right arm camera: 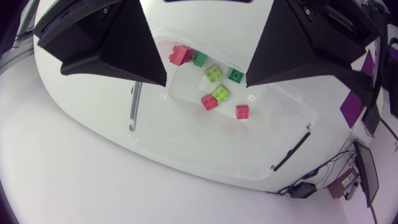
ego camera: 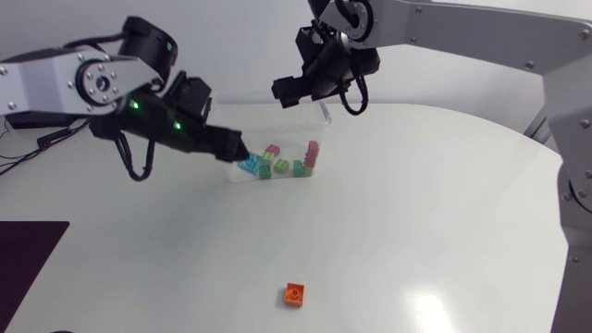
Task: Place the duplo bricks in the container
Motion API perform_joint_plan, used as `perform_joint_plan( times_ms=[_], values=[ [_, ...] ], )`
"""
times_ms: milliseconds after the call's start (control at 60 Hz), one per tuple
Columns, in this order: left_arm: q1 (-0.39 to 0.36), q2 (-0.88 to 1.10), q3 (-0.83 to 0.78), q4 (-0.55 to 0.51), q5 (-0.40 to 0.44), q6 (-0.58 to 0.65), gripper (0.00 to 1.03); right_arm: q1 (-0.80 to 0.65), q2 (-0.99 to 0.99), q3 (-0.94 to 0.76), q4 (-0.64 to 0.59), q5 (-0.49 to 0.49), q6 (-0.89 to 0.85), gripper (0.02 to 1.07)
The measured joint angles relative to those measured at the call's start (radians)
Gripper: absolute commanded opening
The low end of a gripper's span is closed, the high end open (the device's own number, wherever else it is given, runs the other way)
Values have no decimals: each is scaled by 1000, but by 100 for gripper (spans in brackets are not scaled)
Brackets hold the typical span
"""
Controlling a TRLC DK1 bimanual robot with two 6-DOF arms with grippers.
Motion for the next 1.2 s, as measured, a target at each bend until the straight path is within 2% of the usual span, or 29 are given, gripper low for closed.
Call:
perform_joint_plan(
  times_ms=[217, 550, 817, 1200],
  values=[
    [30, 76, 153, 76, 30, -97, 95, -18, -49, -8, 1, -65, 27, 97],
    [51, 219, 227, 207, -1, -175, 95, -37, -60, -11, 1, -182, 59, 97],
    [62, 264, 323, 225, -20, -205, 95, -23, -72, -26, 4, -224, 71, 97],
    [55, 271, 332, 224, -23, -208, 95, 3, -72, -23, 9, -236, 78, 97]
  ],
)
